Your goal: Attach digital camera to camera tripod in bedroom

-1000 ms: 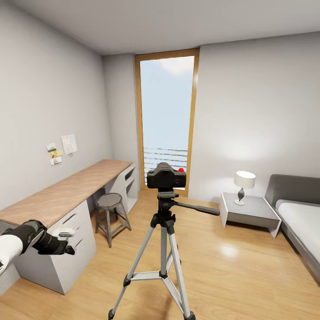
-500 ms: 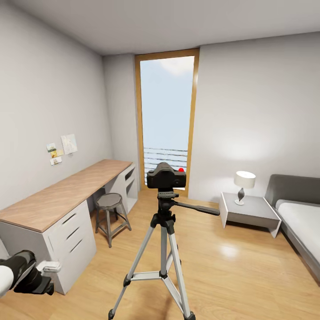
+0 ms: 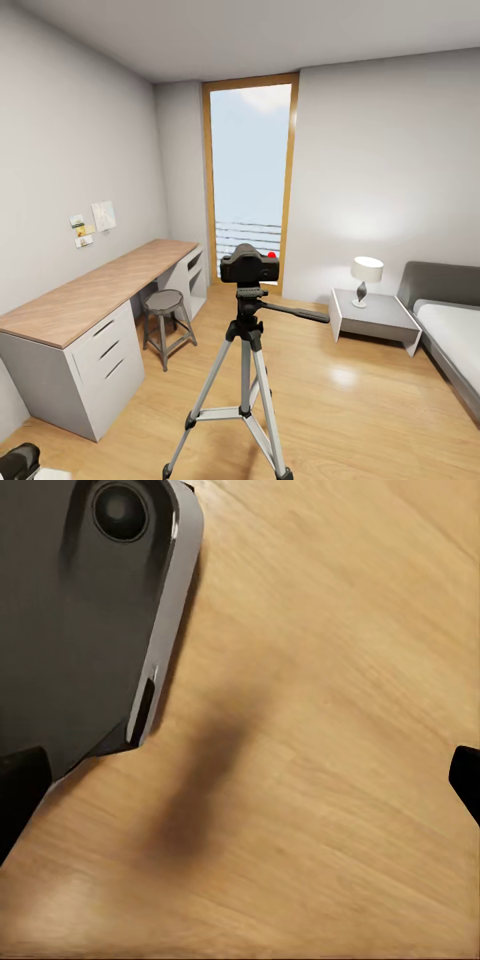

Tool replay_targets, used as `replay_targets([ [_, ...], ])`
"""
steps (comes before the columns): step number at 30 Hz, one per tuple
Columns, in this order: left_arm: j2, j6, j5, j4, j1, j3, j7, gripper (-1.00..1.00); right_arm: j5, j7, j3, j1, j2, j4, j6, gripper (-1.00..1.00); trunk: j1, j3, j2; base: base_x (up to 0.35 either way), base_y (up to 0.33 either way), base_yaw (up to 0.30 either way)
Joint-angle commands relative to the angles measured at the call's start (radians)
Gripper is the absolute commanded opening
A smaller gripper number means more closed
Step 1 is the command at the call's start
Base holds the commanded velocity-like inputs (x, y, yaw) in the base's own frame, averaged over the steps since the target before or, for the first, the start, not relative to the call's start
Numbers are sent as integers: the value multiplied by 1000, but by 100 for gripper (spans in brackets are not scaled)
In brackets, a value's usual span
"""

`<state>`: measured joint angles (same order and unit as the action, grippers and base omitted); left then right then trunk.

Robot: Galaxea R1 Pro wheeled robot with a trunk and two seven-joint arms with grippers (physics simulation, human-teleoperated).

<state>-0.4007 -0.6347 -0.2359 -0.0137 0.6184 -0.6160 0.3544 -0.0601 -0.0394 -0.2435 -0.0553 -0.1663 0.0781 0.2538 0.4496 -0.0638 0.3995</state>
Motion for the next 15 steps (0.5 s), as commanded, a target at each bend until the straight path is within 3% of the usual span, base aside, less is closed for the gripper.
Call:
replay_targets([
  [1,9,-5,-9,-2,-22,-8,2,100,-6,1,3,-1,1,2,3,100,0,0,1,0,0,0],
  [5,47,-4,-9,-2,-110,-8,0,100,0,7,14,-3,6,1,-3,100,0,0,1,0,0,0],
  [8,86,-3,-9,-2,-170,-8,-1,100,22,10,43,-4,11,1,-5,100,0,0,1,0,0,0],
  [13,158,-1,-10,-2,-263,-7,-36,100,93,24,141,-4,18,1,-17,100,0,0,1,0,0,0],
  [15,192,1,-14,-3,-321,-7,-100,100,129,34,209,-4,20,0,-51,100,0,0,1,0,0,0],
])
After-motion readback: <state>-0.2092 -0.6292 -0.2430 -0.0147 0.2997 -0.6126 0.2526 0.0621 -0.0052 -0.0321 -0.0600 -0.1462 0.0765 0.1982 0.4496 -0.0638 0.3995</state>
